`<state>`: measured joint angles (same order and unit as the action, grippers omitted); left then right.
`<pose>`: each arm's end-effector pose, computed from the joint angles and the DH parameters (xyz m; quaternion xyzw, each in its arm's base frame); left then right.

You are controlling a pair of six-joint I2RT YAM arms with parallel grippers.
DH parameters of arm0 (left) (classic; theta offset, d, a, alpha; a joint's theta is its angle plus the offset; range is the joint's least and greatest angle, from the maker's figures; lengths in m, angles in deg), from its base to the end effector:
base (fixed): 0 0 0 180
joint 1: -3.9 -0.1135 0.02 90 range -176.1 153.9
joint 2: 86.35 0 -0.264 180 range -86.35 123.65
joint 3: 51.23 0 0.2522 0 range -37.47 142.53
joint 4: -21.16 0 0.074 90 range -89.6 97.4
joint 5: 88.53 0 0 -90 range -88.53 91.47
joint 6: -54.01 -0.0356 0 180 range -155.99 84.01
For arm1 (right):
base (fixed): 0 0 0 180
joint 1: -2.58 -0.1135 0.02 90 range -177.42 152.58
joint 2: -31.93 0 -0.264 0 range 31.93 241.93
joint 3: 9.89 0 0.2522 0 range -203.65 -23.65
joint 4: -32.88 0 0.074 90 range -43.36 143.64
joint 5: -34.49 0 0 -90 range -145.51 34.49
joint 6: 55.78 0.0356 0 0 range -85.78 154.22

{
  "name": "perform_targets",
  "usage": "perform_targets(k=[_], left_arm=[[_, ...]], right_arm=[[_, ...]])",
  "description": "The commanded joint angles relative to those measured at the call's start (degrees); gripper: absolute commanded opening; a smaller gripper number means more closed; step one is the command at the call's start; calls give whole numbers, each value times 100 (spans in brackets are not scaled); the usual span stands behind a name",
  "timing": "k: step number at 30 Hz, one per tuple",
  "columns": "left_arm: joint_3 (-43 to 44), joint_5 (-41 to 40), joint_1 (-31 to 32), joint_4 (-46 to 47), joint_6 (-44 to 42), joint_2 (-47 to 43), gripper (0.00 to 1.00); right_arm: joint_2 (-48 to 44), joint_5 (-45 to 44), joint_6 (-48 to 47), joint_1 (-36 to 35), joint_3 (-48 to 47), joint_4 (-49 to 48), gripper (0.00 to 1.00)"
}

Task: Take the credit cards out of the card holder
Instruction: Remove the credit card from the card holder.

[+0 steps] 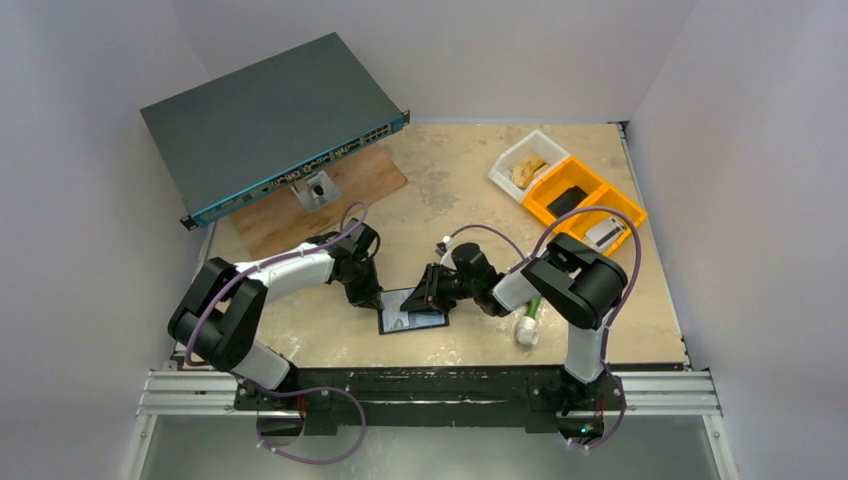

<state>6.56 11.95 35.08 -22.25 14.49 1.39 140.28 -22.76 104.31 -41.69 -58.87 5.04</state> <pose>0.2185 -0.1398 0.1469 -0.1521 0.9736 -0.1626 0.0499 0.2158 0.2373 0.0927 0.0528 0.8468 0.5271 0.0472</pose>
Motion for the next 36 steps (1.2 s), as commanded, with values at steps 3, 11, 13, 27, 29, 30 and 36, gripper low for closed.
perform_targets(k=[3, 11, 13, 27, 29, 30, 36], left_arm=[[-195, -370, 75, -65, 119, 397, 0], [-224, -417, 33, -84, 155, 430, 0], [-228, -456, 23, -115, 183, 422, 0], [-325, -445, -59, -24, 190, 399, 0], [-325, -433, -54, -16, 191, 398, 0], [-325, -433, -59, -10, 195, 394, 0], [-316, -412, -56, -6, 185, 390, 0]], right_arm=[[-78, 53, 187, 82, 146, -549, 15], [-65, 19, 292, 99, 276, -797, 0], [-95, -26, 312, 110, 336, -816, 0], [-691, -590, -388, 148, 257, 591, 0], [-681, -593, -399, 151, 277, 611, 2], [-657, -568, -392, 147, 290, 555, 4], [-396, -294, -193, 154, 296, -1, 17]])
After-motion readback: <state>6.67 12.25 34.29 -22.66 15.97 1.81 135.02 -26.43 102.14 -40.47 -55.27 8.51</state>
